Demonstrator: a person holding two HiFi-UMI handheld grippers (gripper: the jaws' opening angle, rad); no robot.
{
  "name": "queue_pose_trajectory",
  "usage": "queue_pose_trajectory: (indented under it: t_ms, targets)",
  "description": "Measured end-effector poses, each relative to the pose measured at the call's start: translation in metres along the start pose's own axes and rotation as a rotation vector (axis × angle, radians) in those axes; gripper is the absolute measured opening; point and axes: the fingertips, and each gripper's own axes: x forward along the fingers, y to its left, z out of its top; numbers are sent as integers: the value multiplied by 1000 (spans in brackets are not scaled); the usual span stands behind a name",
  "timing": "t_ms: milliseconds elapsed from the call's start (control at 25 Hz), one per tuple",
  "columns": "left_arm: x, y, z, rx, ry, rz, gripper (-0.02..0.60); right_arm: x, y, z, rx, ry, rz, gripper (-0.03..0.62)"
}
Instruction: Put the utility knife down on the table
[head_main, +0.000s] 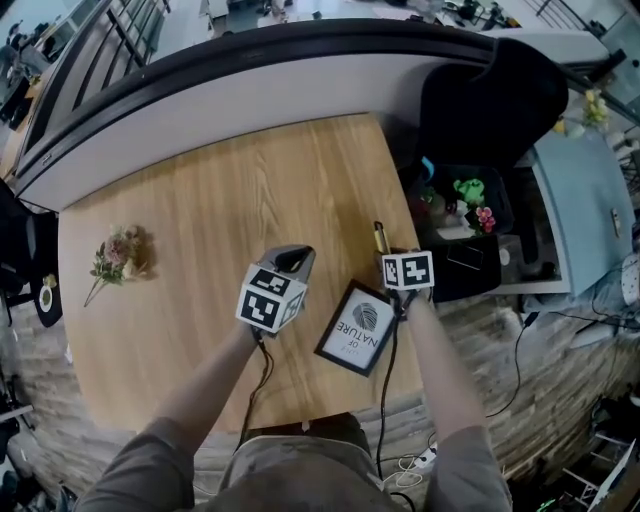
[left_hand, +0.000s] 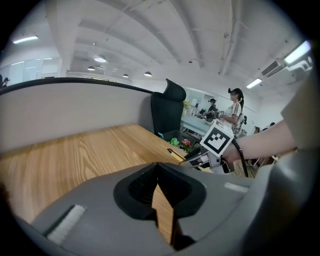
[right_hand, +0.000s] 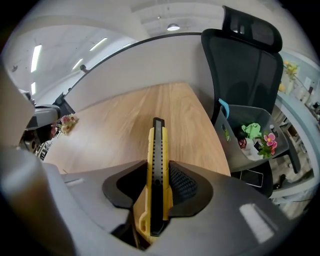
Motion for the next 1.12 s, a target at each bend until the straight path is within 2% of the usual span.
queue_pose_trajectory:
  t_ms: [200, 400, 720, 880, 1120]
  targets:
    - [0, -1, -14, -25, 24, -1, 0, 4, -6, -4, 43, 4, -3, 138]
    - [-5, -1, -19, -38, 35, 12, 0, 3, -7, -4, 64, -24, -49, 138]
    - [-22, 1, -16, -52, 20, 30, 0, -14, -8, 1, 85, -78, -31, 138]
    - [-41, 2, 1, -42, -9, 54, 0, -55, 3, 24, 40, -156, -38, 138]
    - [-85, -6, 50, -1, -115, 72, 0, -149, 48, 71, -46, -367, 17, 131]
